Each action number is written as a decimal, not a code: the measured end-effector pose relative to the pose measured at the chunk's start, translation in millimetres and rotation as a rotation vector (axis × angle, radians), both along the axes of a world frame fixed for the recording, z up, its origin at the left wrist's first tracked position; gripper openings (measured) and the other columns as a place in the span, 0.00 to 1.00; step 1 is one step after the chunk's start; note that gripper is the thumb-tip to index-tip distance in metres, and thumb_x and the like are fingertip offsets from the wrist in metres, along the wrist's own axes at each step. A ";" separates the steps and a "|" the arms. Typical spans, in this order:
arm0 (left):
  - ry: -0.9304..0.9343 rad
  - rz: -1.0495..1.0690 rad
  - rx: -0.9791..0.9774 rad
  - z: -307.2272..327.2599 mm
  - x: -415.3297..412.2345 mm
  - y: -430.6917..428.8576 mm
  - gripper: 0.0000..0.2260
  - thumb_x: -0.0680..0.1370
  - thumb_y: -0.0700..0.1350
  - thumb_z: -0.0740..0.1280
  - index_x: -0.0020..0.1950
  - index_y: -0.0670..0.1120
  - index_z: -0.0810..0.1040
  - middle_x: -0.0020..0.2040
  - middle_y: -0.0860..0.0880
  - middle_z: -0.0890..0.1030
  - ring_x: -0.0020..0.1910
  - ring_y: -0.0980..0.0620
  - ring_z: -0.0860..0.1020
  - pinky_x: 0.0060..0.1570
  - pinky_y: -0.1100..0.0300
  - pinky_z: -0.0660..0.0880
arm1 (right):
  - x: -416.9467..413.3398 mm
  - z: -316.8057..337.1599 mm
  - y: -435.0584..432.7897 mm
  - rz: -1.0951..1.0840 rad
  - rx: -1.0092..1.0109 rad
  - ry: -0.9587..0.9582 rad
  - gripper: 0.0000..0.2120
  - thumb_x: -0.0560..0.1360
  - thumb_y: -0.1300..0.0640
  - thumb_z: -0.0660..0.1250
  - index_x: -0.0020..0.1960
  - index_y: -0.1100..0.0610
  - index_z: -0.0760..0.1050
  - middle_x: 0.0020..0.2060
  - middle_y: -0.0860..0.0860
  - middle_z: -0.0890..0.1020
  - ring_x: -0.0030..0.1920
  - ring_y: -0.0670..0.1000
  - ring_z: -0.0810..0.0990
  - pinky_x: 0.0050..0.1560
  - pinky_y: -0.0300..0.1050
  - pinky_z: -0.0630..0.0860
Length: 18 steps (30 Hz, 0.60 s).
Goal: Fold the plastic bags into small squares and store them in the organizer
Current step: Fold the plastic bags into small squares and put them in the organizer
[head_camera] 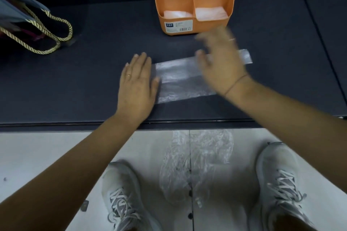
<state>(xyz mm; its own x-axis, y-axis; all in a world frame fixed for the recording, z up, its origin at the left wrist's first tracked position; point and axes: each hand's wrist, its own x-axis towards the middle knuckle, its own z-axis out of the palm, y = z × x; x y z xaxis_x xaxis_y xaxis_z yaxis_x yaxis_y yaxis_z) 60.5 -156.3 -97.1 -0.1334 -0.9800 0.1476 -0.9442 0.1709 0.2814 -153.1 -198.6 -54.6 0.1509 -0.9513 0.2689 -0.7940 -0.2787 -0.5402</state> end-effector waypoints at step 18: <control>-0.225 0.075 0.236 -16.2 32.4 17.5 0.44 0.74 0.70 0.36 0.80 0.41 0.45 0.81 0.44 0.46 0.80 0.48 0.43 0.76 0.53 0.38 | -82.6 -54.6 7.5 -0.038 0.370 0.566 0.47 0.69 0.28 0.33 0.79 0.56 0.41 0.79 0.51 0.43 0.78 0.50 0.40 0.76 0.49 0.38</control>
